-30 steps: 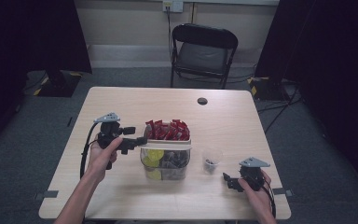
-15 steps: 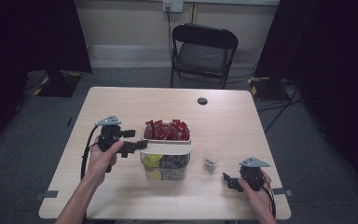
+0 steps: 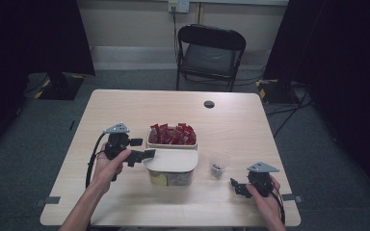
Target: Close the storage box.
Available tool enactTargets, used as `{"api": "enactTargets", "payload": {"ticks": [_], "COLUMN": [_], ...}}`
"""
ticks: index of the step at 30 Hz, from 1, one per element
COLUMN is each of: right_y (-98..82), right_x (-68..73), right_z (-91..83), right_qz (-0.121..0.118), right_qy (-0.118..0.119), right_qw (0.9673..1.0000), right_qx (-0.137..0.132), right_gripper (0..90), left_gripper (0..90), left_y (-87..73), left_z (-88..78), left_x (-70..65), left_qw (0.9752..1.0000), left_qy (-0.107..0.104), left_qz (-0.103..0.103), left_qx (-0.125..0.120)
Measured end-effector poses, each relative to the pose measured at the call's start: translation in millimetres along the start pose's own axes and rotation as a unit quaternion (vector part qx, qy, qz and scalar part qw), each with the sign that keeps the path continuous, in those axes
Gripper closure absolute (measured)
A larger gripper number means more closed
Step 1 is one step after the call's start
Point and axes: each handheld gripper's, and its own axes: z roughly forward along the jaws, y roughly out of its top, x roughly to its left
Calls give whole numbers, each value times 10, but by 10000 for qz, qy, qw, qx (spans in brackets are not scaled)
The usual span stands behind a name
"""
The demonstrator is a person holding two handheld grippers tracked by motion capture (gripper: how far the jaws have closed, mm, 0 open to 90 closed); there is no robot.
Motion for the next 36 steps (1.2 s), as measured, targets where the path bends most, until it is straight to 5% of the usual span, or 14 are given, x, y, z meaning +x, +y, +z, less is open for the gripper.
{"api": "enactTargets", "payload": {"ticks": [9, 17, 23, 36], "right_y": [0, 0, 0, 0], "right_x": [0, 0, -1, -1], "right_z": [0, 0, 1, 1], "right_qz": [0, 1, -4, -4], "right_qy": [0, -1, 1, 0], "right_qw": [10000, 10000, 10000, 10000], "right_qx": [-1, 0, -1, -1], "right_gripper": [110, 110, 110, 110], "left_gripper": [158, 156, 155, 158], "left_y": [-52, -48, -36, -77], "left_z": [89, 91, 48, -215], "left_x": [-20, -46, -72, 27], "left_qw": [9996, 9998, 9999, 9992], "left_qy": [233, 112, -2, 376], "left_qz": [124, 120, 117, 94], "left_qx": [104, 131, 90, -78]}}
